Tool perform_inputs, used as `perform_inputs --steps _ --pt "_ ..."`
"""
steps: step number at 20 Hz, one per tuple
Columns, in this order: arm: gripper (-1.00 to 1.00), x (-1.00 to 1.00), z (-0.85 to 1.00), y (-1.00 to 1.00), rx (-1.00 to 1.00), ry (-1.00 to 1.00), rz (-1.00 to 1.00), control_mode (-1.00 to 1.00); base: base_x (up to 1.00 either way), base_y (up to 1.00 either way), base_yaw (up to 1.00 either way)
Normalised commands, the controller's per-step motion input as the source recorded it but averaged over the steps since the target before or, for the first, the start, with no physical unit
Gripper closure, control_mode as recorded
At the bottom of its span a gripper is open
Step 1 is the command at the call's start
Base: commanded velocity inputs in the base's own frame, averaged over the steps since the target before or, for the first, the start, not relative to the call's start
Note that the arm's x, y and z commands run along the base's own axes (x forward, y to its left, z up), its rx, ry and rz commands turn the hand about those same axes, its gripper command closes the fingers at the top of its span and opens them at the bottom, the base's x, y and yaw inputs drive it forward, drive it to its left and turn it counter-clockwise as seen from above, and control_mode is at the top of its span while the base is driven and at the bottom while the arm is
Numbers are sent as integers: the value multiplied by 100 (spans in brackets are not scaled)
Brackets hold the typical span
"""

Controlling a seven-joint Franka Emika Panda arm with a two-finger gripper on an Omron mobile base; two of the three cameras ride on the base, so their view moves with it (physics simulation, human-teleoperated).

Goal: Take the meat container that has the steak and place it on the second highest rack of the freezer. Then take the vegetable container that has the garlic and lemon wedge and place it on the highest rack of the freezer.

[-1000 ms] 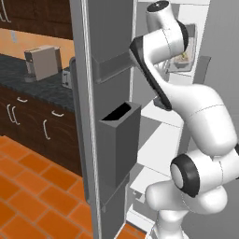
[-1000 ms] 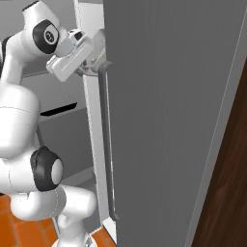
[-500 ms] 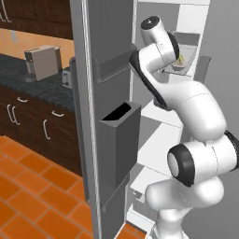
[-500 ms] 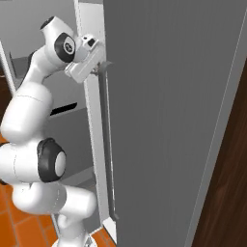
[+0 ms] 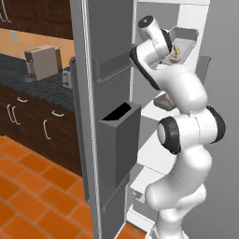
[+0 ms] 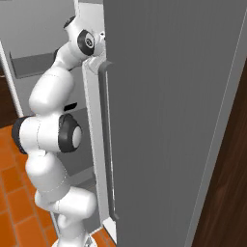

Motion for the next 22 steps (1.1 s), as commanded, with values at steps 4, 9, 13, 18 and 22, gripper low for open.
perform_inputs --steps 4,9,13,18,22 --pt "100 87 -64 -14 -7 -12 0 -100 0 0 0" --pt "-100 68 -46 -27 -1 -12 0 -100 0 0 0" --pt "-100 19 -9 -27 0 -19 0 -100 0 0 0" --pt "-100 4 0 -4 -8 -30 0 -100 0 0 0" --pt "-100 -39 26 37 -17 -33 7 -100 0 0 0"
